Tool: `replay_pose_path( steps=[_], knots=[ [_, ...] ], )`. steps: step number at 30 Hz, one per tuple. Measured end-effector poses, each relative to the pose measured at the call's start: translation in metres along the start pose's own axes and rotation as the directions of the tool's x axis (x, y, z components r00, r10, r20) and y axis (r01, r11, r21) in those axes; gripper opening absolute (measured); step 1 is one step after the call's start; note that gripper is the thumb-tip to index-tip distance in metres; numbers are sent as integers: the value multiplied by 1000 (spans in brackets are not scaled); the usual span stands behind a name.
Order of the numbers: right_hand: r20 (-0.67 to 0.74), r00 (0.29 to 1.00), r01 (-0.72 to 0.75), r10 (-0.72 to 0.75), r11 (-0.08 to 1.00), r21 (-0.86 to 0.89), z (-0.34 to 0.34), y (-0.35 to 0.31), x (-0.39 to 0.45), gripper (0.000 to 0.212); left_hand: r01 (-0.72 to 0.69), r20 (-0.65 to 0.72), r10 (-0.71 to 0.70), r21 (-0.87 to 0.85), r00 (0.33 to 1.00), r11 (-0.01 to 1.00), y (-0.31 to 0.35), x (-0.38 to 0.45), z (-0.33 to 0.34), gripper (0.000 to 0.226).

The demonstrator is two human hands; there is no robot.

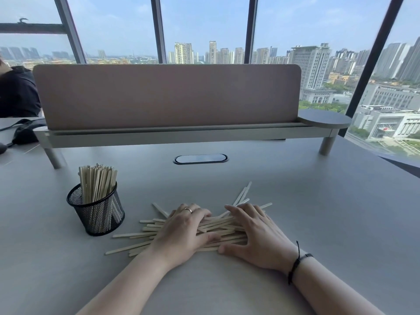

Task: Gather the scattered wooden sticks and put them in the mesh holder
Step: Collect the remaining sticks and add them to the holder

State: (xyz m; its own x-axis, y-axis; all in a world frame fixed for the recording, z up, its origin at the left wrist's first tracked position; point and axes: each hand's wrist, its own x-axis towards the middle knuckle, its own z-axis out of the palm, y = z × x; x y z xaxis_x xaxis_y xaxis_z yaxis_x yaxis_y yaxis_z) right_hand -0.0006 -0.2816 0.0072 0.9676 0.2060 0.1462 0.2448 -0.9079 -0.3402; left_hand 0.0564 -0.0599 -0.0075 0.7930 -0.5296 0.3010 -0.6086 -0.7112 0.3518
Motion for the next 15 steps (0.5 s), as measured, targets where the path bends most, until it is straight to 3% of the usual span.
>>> replay_pose_path(
  steps=[3,7,10,15],
  knots=[
    [-42,999,-27,27,1000,1,2,0,1,100,-7,19,7,22,1000,1000,0,1,0,97],
    [-197,973,-124,124,992,14,7,6,11,94,19,41,-20,24,999,1000,0,3,0,88],
    [-191,969,-155,156,988,19,8,13,21,92,16,37,-17,33,999,999,0,4,0,78],
    [-114,981,-152,154,988,30,5,18,29,93,-6,32,5,50,999,999,3,5,-3,85]
  ],
)
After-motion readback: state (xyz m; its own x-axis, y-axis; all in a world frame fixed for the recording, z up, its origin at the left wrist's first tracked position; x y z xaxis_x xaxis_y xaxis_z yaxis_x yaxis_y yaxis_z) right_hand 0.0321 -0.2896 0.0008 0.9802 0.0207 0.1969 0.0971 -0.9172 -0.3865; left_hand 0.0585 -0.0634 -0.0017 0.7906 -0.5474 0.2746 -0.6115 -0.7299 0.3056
